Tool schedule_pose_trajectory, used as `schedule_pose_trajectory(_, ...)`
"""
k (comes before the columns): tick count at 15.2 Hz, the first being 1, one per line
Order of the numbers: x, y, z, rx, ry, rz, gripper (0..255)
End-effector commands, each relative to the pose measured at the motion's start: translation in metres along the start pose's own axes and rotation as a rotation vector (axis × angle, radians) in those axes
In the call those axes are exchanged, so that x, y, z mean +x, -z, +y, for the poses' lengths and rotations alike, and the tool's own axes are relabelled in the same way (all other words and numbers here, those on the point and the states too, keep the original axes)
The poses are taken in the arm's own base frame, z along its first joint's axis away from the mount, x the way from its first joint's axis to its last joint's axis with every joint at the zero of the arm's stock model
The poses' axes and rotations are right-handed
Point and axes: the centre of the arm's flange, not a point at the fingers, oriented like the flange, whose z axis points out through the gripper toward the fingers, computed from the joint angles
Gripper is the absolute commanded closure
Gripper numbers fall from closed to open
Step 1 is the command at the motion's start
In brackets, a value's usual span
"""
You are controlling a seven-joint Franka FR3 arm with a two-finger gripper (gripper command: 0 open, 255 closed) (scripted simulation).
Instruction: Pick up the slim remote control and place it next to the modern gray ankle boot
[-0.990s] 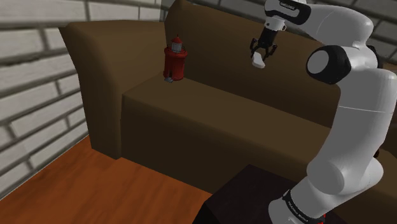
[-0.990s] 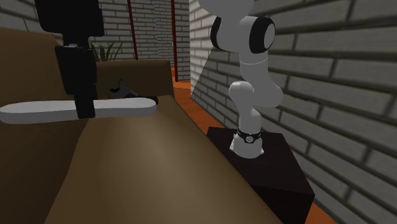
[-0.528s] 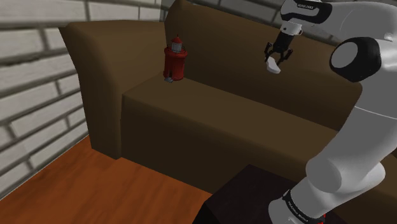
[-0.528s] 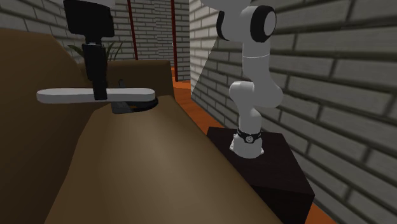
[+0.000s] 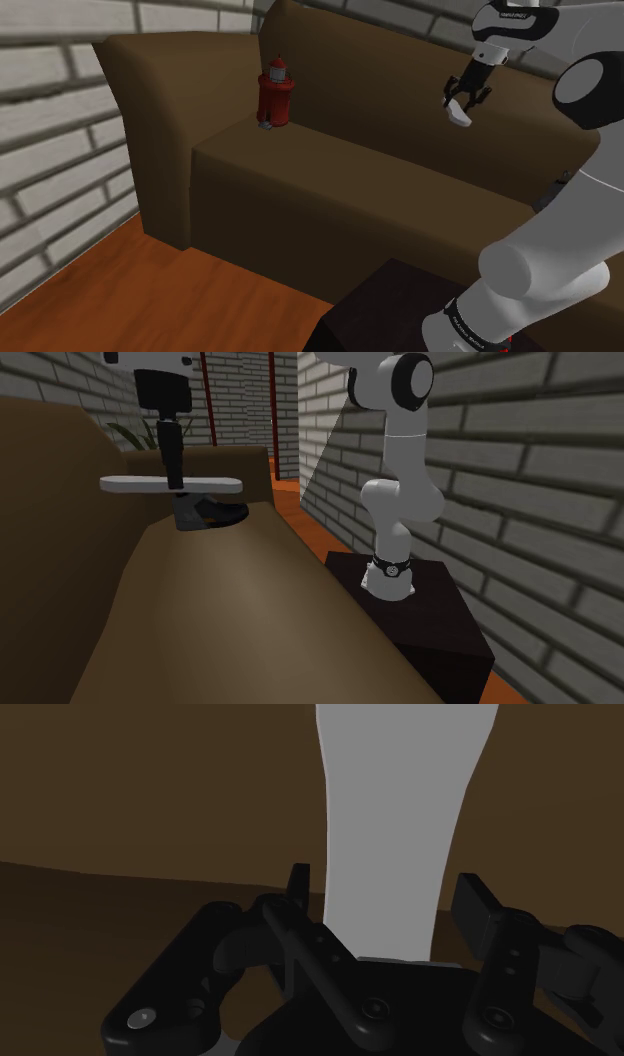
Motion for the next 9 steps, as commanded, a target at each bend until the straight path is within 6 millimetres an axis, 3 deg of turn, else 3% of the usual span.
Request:
schedule_pose_trajectory(1, -0.004, -0.001, 0.027, 0.001, 0.001, 0.0, 255)
schedule_pose_trajectory(9, -0.023, 0.0, 0.131, 0.001, 0.001, 0.0, 255)
